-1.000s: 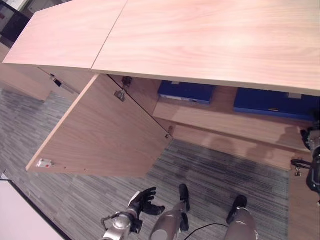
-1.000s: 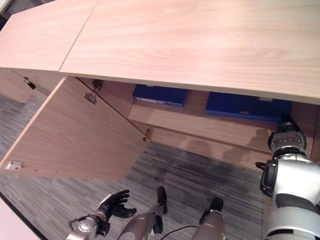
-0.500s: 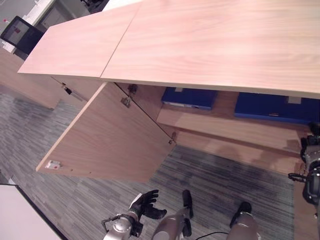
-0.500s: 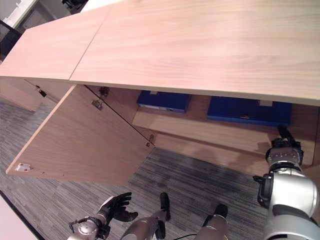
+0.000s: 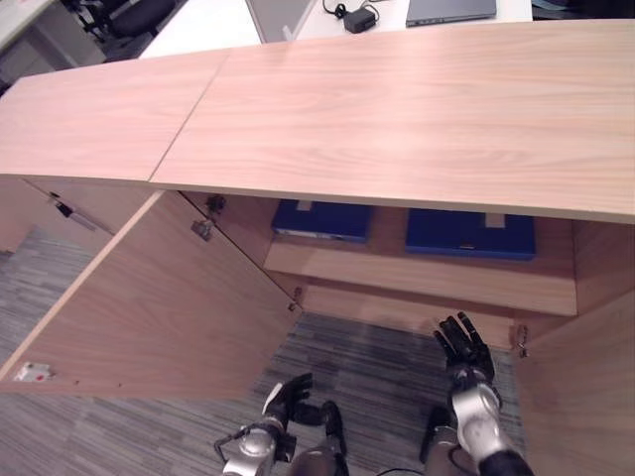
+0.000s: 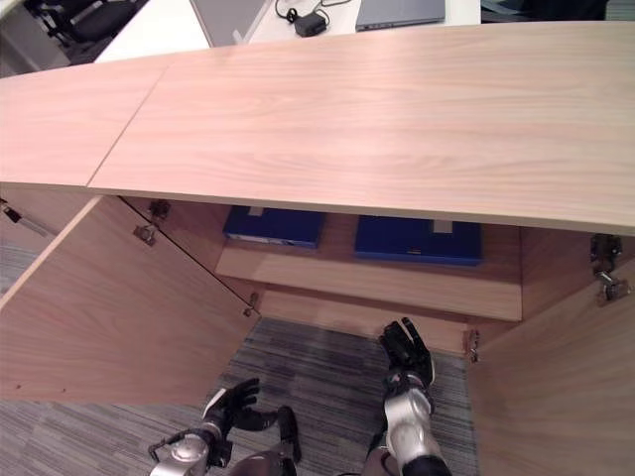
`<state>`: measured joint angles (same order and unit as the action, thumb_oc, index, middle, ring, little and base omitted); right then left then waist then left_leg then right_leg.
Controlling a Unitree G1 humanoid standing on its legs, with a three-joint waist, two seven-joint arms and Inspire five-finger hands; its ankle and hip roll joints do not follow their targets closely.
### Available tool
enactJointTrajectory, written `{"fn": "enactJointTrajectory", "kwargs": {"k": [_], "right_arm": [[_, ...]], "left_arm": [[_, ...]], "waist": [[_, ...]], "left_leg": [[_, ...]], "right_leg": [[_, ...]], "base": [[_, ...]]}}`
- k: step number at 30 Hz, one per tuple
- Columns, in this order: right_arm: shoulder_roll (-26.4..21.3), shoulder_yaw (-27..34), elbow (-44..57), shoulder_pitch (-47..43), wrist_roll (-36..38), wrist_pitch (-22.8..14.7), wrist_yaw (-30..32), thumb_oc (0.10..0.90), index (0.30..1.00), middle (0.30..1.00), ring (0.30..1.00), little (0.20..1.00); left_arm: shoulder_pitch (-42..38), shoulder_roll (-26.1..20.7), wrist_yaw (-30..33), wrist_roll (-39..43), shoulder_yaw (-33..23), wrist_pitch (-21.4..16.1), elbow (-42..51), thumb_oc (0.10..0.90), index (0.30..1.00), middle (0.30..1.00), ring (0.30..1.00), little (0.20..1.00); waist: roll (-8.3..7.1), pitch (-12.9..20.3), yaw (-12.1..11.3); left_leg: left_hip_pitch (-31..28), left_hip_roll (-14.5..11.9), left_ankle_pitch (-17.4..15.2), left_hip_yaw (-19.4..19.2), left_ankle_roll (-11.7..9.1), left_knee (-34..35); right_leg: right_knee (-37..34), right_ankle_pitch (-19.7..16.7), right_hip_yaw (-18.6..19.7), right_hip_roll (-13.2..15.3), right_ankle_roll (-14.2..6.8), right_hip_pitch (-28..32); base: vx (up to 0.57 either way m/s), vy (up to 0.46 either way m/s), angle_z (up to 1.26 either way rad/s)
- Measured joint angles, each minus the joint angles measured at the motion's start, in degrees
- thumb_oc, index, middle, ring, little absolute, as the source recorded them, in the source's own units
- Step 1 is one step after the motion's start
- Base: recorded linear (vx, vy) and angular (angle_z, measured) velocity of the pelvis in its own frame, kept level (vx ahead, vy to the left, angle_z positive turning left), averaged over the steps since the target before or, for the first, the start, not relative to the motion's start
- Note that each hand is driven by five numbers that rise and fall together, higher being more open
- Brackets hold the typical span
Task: Put the empty folder in the office cabinet
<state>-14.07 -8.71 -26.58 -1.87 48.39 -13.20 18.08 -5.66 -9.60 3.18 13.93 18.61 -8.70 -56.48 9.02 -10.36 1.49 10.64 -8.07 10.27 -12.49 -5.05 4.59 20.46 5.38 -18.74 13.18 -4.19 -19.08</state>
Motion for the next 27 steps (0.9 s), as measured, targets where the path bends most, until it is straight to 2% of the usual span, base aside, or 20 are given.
{"fn": "enactJointTrajectory", "kwargs": {"k": [1,4,7,9,11,14,19,22,27], "right_arm": [[-3.7,-1.2,2.3,0.6,-5.3,0.2,-0.5,0.4,0.3,0.3,0.3,0.3],[-16.1,0.7,6.8,-0.9,-19.5,0.4,-1.2,0.4,0.3,0.3,0.3,0.3],[-22.2,3.9,11.4,-2.8,-31.3,-0.1,-1.6,0.4,0.3,0.3,0.3,0.3],[-23.6,3.9,11.4,-4.5,-35.2,0.2,-1.8,0.4,0.3,0.3,0.3,0.3],[-23.0,3.4,11.3,-5.8,-37.7,0.3,-2.3,0.4,0.3,0.3,0.3,0.3],[-25.0,-2.6,6.4,-9.2,-43.6,1.9,-4.1,0.4,0.3,0.3,0.3,0.3],[-25.1,-6.5,-3.6,-13.7,-43.9,5.0,-5.2,0.4,0.3,0.3,0.3,0.3],[-25.1,-7.6,-9.4,-16.9,-43.9,5.1,-5.3,0.4,0.3,0.3,0.3,0.3],[-26.4,-10.6,-16.8,-23.6,-44.2,6.2,-5.4,0.4,0.3,0.3,0.3,0.3]], "left_arm": [[-0.4,-0.1,0.4,-0.5,-0.7,-0.1,-0.5,0.8,0.9,0.9,0.9,0.9],[-0.7,-0.6,0.7,-1.2,-1.4,-0.3,-2.5,0.8,0.9,0.9,0.9,0.9],[0.5,-0.7,0.0,-3.1,-2.3,-0.3,-4.2,0.8,0.9,0.9,0.9,0.9],[1.2,-0.6,-0.3,-3.6,-2.3,-0.2,-4.7,0.8,0.9,0.9,0.9,0.9],[1.4,-0.5,-0.4,-3.6,-2.4,-0.2,-4.8,0.8,0.9,0.9,0.9,0.9],[1.6,-0.6,-0.4,-4.2,-2.1,-0.4,-4.6,0.8,0.9,0.9,0.9,0.9],[1.8,-1.1,-1.3,-4.1,-1.1,-0.6,-4.0,0.8,0.9,0.9,0.9,0.9],[2.3,-1.5,-1.5,-4.1,-0.1,-0.7,-3.7,0.8,0.9,0.9,0.9,0.9],[2.1,-2.0,-1.5,-4.1,1.0,-1.6,-3.4,0.8,0.9,0.9,0.9,0.9]], "waist": [[-0.4,-0.2,0.0],[-1.92,-0.8,0.7],[-2.83,-1.1,1.6],[-2.92,-1.1,1.4],[-2.94,-1.1,1.3],[-2.92,-1.1,-0.2],[-2.87,-1.1,-2.1],[-2.92,-1.4,-3.4],[-2.8,-3.7,-4.4]], "left_leg": [[-0.1,0.0,0.0,-0.2,0.0,0.0],[-1.0,-0.6,-0.2,-1.2,0.1,0.1],[-1.7,-1.1,-0.2,-1.4,0.2,0.0],[-2.0,-1.6,-0.2,-1.4,0.0,0.0],[-1.8,-1.8,-0.1,-1.3,-0.1,0.0],[-1.8,-1.8,0.0,-1.2,-0.2,0.0],[-1.1,-1.6,0.0,-0.8,-0.1,0.0],[-0.5,-1.4,0.1,0.3,-0.1,0.0],[-0.1,-1.4,0.4,0.5,-0.1,0.0]], "right_leg": [[-0.6,-0.3,0.2,-0.2,-0.3,0.2],[-3.2,-1.7,0.7,-1.1,-0.4,1.7],[-4.7,-2.3,0.9,-1.8,-0.3,2.8],[-5.5,-2.4,0.7,-2.4,-0.1,3.5],[-5.6,-2.5,0.5,-2.7,0.0,3.5],[-5.6,-2.5,0.2,-2.9,0.0,3.7],[-5.7,-2.4,-0.7,-2.7,-0.2,3.7],[-6.0,-2.5,-1.4,-2.7,-0.1,3.7],[-6.0,-2.5,-1.9,-2.6,-0.1,3.7]], "base": [[0.0,-0.008,-0.16],[0.02,-0.017,-0.16],[0.01,-0.022,-0.11],[0.0,0.0,0.0],[0.0,-0.035,0.01],[0.0,-0.029,0.04],[-0.01,-0.019,0.09],[-0.02,-0.01,0.11],[-0.02,-0.006,0.06]]}}
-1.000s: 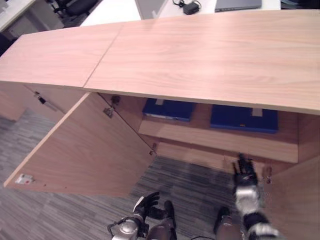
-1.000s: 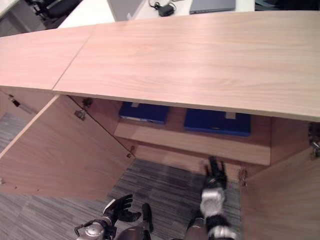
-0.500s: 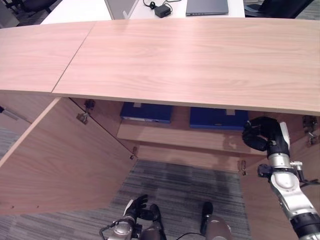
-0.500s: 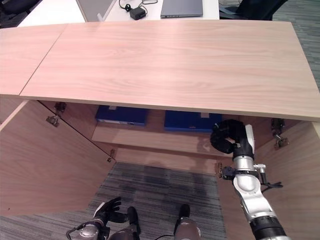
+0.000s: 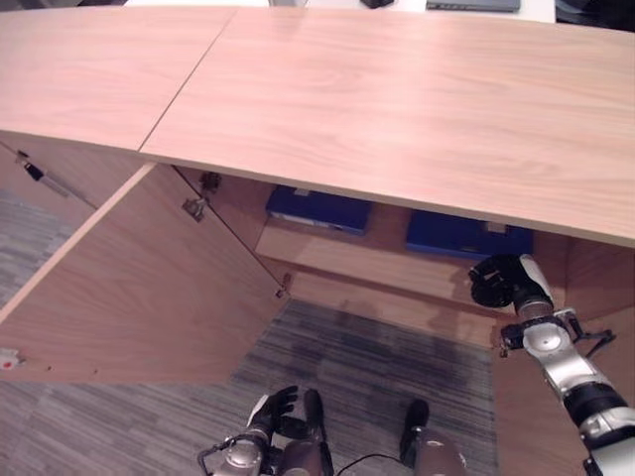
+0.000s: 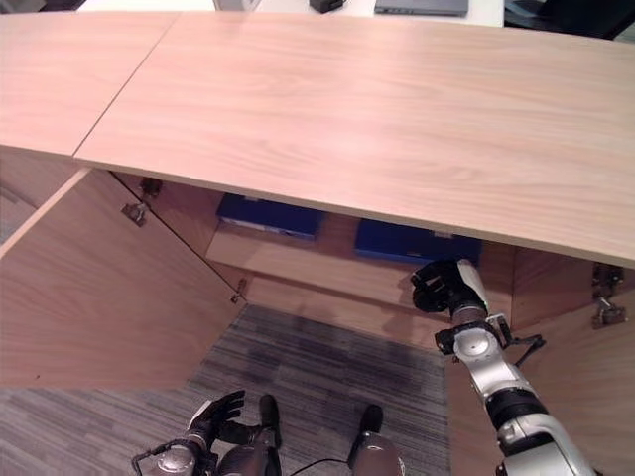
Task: Put the empty folder in the office cabinet
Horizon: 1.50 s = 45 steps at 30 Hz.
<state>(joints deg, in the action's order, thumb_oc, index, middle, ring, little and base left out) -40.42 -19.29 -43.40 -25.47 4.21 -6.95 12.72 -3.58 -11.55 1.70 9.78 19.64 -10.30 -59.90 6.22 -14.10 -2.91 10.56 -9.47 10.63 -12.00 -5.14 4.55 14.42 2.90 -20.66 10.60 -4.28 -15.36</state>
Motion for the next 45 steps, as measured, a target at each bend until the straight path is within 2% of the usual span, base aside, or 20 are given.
{"fn": "enactJointTrajectory", "kwargs": {"k": [4,8,14,21,32,45], "right_arm": [[0.3,-2.6,-5.6,-5.6,-1.1,1.1,-0.1,0.4,0.3,0.3,0.3,0.3],[1.5,-3.1,-11.0,-11.4,-1.1,1.8,-0.2,0.4,0.3,0.3,0.3,0.3],[2.1,-3.0,-13.8,-14.7,-0.4,2.6,0.1,0.4,0.3,0.3,0.3,0.3],[2.9,-3.0,-20.8,-19.4,0.8,3.4,0.4,0.4,0.3,0.3,0.3,0.3],[3.5,-3.3,-24.7,-22.6,1.0,4.2,0.6,0.4,0.3,0.3,0.3,0.3],[3.3,-4.7,-27.1,-28.9,1.0,4.2,1.9,0.4,0.3,0.3,0.3,0.3]], "left_arm": [[0.0,-0.9,0.0,0.0,1.0,-0.1,1.4,0.8,0.9,0.9,0.9,0.9],[-0.6,-1.2,0.0,0.1,1.6,-0.9,3.8,0.8,0.9,0.9,0.9,0.9],[-0.7,-2.1,0.1,0.2,1.6,-1.2,4.9,0.8,0.9,0.9,0.9,0.9],[-1.3,-3.0,0.1,1.1,3.2,-1.4,6.0,0.8,0.9,0.9,0.9,0.9],[-2.4,-3.1,0.1,1.3,3.3,-1.5,6.5,0.8,0.9,0.9,0.9,0.9],[-3.0,-3.2,0.1,3.4,3.8,-2.4,6.9,0.8,0.9,0.9,0.9,0.9]], "waist": [[0.56,-2.6,-1.1],[1.91,-4.7,-3.0],[1.92,-5.3,-5.0],[2.46,-6.2,-5.2],[3.67,-8.1,-5.3],[4.13,-8.5,-5.3]], "left_leg": [[0.8,0.0,0.3,1.2,0.0,0.0],[2.0,0.5,0.5,1.3,0.2,0.0],[2.3,0.9,0.5,1.6,0.3,0.0],[2.8,0.8,0.7,2.6,0.4,0.0],[4.7,0.8,1.4,2.8,0.5,0.0],[9.3,1.4,2.7,4.4,0.3,0.0]], "right_leg": [[0.2,0.0,-0.6,0.1,0.1,-0.4],[0.7,-0.2,-1.2,0.9,0.4,-1.4],[0.7,-0.2,-1.5,1.1,0.4,-1.5],[1.1,0.0,-2.0,1.3,0.2,-1.7],[2.9,0.4,-2.2,1.7,0.4,-4.2],[11.5,3.9,-2.0,4.2,1.2,-11.7]], "base": [[-0.04,-0.005,0.09],[-0.03,0.003,0.07],[-0.01,0.0,0.04],[-0.01,0.002,0.04],[0.0,-0.001,0.01],[0.0,0.001,0.05]]}}
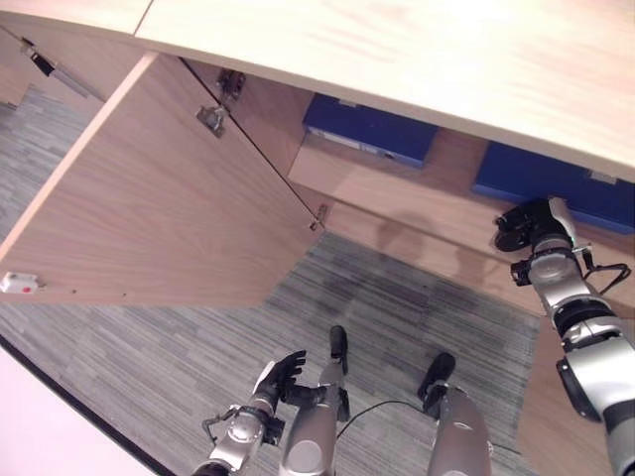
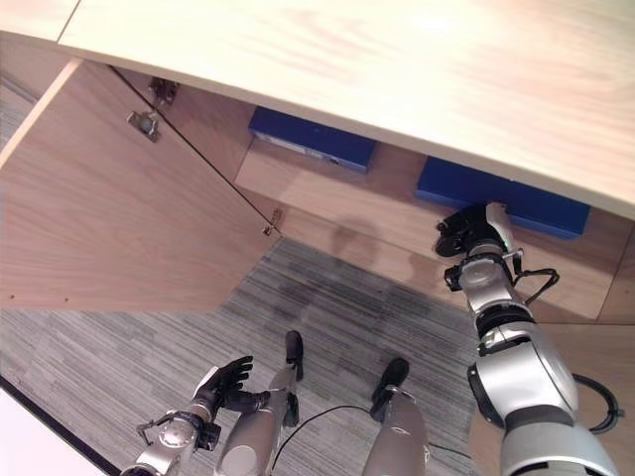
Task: Put the empty folder in the office cabinet
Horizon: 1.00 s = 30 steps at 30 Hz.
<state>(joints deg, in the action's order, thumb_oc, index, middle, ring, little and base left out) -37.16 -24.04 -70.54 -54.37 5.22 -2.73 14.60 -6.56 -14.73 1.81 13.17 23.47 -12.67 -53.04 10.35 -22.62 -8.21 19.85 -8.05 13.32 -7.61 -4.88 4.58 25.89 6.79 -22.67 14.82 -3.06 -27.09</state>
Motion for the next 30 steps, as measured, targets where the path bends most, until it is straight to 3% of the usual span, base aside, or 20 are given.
{"fn": "enactJointTrajectory", "kwargs": {"k": [11,19,26,30], "right_arm": [[-3.1,-6.9,-3.8,-7.9,0.0,2.4,-2.0,0.4,0.3,0.3,0.3,0.3],[-3.7,-6.9,-4.5,-9.4,4.7,3.5,-2.5,0.4,0.3,0.3,0.3,0.3],[-8.0,-6.6,-3.4,-17.6,6.3,2.5,0.7,0.4,0.3,0.3,0.3,0.3],[-8.2,-5.0,-0.9,-17.0,7.0,1.5,1.3,0.4,0.3,0.3,0.3,0.3]], "left_arm": [[-0.4,-0.5,-0.2,0.0,1.6,-0.3,2.0,0.8,0.9,0.9,0.9,0.9],[-0.5,-2.5,-1.3,0.1,1.7,-0.2,2.7,0.8,0.9,0.9,0.9,0.9],[-0.6,-2.5,-1.3,0.1,1.7,0.1,2.8,0.8,0.9,0.9,0.9,0.9],[-0.8,-2.3,-1.3,0.1,1.6,0.2,2.6,0.8,0.9,0.9,0.9,0.9]], "waist": [[0.27,0.1,-0.4],[0.28,0.1,-1.1],[0.24,0.1,-1.3],[0.14,0.1,-1.1]], "left_leg": [[1.9,0.5,1.4,0.3,0.2,0.0],[2.1,0.7,1.1,0.6,0.4,0.0],[1.8,0.8,1.8,0.6,0.6,0.0],[0.2,0.9,1.9,0.7,0.6,-0.1]], "right_leg": [[1.4,-0.1,-0.2,0.8,0.8,-2.2],[1.6,-0.3,-0.1,0.9,0.9,-2.3],[1.8,-0.4,-0.2,0.9,1.0,-2.0],[1.4,-0.3,-0.1,0.8,1.0,0.0]], "base": [[0.01,0.002,0.02],[0.0,0.001,0.0],[0.0,0.001,0.0],[0.01,0.015,0.05]]}}
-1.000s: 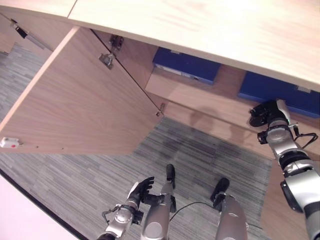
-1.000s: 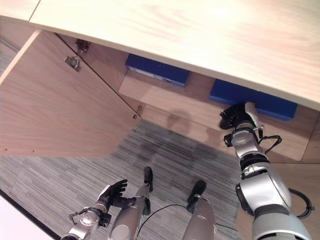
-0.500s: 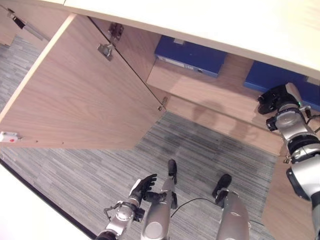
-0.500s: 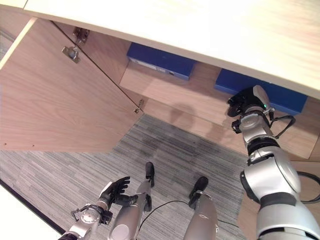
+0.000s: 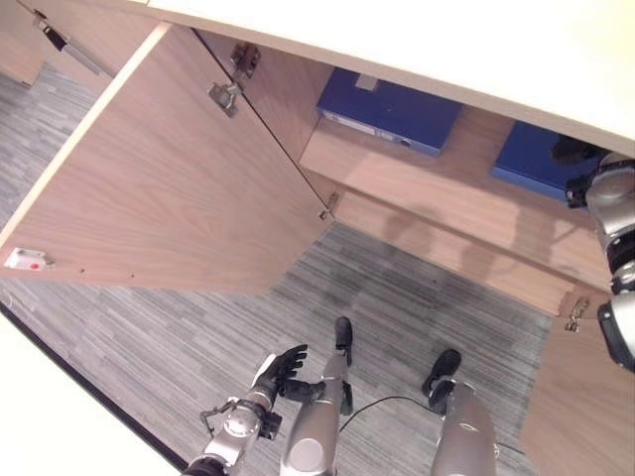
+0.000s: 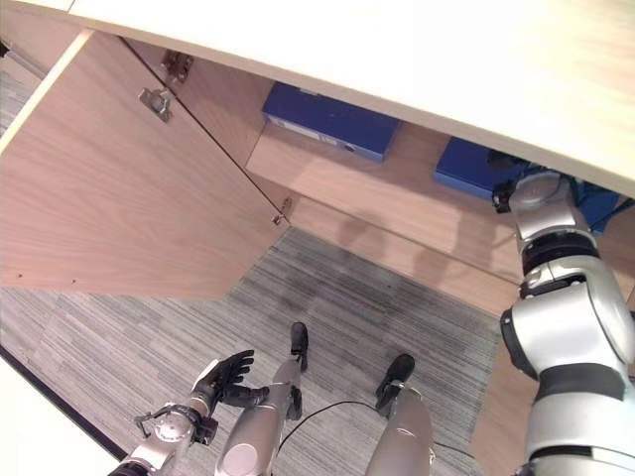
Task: Put the empty folder in the office cabinet
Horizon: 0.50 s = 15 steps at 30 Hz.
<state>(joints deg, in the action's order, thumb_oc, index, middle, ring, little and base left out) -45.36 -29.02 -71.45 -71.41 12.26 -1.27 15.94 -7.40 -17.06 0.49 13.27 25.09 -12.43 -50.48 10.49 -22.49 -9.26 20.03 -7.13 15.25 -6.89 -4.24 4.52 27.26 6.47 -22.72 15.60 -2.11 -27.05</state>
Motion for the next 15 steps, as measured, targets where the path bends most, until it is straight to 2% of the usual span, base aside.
{"fn": "enactJointTrajectory", "kwargs": {"k": [1,2,4,6,8,10,11,13,15], "right_arm": [[1.8,3.6,5.1,4.7,1.4,-0.5,0.7,0.75,0.825,0.825,0.825,0.825],[2.9,4.9,7.1,6.6,1.9,-0.6,0.8,0.8,0.9,0.9,0.9,0.9],[5.6,8.1,14.1,13.3,2.6,-0.8,0.8,0.8,0.9,0.9,0.9,0.9],[7.3,8.8,19.3,18.3,2.6,-1.0,0.8,0.8,0.9,0.9,0.9,0.9],[10.1,12.9,29.4,28.9,2.5,-1.8,1.1,0.8,0.9,0.9,0.9,0.9],[13.6,13.2,34.9,37.2,2.5,-2.7,0.7,0.8,0.9,0.9,0.9,0.9],[17.2,15.3,38.3,44.4,2.6,-3.3,0.5,0.8,0.9,0.9,0.9,0.9],[20.5,14.5,39.9,51.7,2.6,-3.1,-0.9,0.8,0.9,0.9,0.9,0.9],[21.1,14.2,40.4,55.7,2.6,-3.1,-2.3,0.8,0.9,0.9,0.9,0.9]], "left_arm": [[-0.7,0.2,0.1,0.0,-0.1,0.7,-1.2,0.8,0.9,0.9,0.9,0.9],[-0.7,0.2,0.2,0.0,-0.2,0.9,-1.2,0.8,0.9,0.9,0.9,0.9],[-1.0,0.5,0.2,0.0,-1.0,1.1,-0.9,0.8,0.9,0.9,0.9,0.9],[-0.7,0.5,0.2,0.0,-2.1,1.2,-0.9,0.8,0.9,0.9,0.9,0.9],[-0.5,1.2,0.7,0.0,-3.6,1.6,-1.1,0.8,0.9,0.9,0.9,0.9],[0.1,1.9,0.8,-0.1,-4.3,2.5,-1.3,0.8,0.9,0.9,0.9,0.9],[0.9,2.6,0.9,-0.2,-4.4,2.9,-1.3,0.8,0.9,0.9,0.9,0.9],[1.1,3.4,1.0,-0.3,-4.3,3.1,-1.3,0.8,0.9,0.9,0.9,0.9],[0.9,4.4,1.3,-0.3,-4.8,3.7,-1.7,0.8,0.9,0.9,0.9,0.9]], "waist": [[-0.35,0.1,0.4],[-0.53,0.2,0.8],[-0.84,0.3,1.4],[-1.71,0.9,1.5],[-2.94,1.6,2.1],[-4.33,2.5,3.3],[-4.91,3.0,4.5],[-5.58,4.1,6.9],[-5.65,4.6,8.2]], "left_leg": [[-1.3,-0.2,-0.2,0.1,0.1,0.0],[-1.8,-0.2,-0.3,0.1,0.1,0.0],[-3.0,-0.3,-1.2,0.0,0.4,0.0],[-3.3,-0.3,-1.4,-0.1,0.3,0.0],[-4.2,-0.6,-1.9,-0.2,-0.1,0.0],[-5.7,-0.7,-2.4,-0.6,0.0,0.0],[-7.4,-0.6,-2.7,-0.7,0.2,0.0],[-9.2,-0.7,-3.1,-1.3,-0.1,0.0],[-10.4,-0.8,-3.6,-2.2,0.0,0.0]], "right_leg": [[-0.6,0.0,0.0,-0.2,0.0,1.7],[-0.8,0.0,0.0,-0.3,-0.1,2.2],[-1.3,0.0,0.1,-0.4,-0.3,3.6],[-1.3,0.0,0.4,-0.5,-0.3,3.7],[-2.2,0.0,0.3,-0.9,-0.3,4.9],[-3.2,0.1,0.6,-0.9,-0.5,6.4],[-4.2,-0.1,0.5,-1.2,-0.8,8.6],[-5.8,-0.7,1.0,-1.8,-1.4,10.6],[-7.6,-1.6,1.7,-2.3,-1.6,11.9]], "base": [[0.02,0.022,0.04],[0.02,0.032,0.0],[0.01,0.011,-0.02],[0.04,0.024,-0.04],[0.07,0.045,-0.05],[0.06,0.038,-0.07],[0.03,0.031,-0.07],[0.06,0.042,-0.16],[0.05,0.041,-0.23]]}}
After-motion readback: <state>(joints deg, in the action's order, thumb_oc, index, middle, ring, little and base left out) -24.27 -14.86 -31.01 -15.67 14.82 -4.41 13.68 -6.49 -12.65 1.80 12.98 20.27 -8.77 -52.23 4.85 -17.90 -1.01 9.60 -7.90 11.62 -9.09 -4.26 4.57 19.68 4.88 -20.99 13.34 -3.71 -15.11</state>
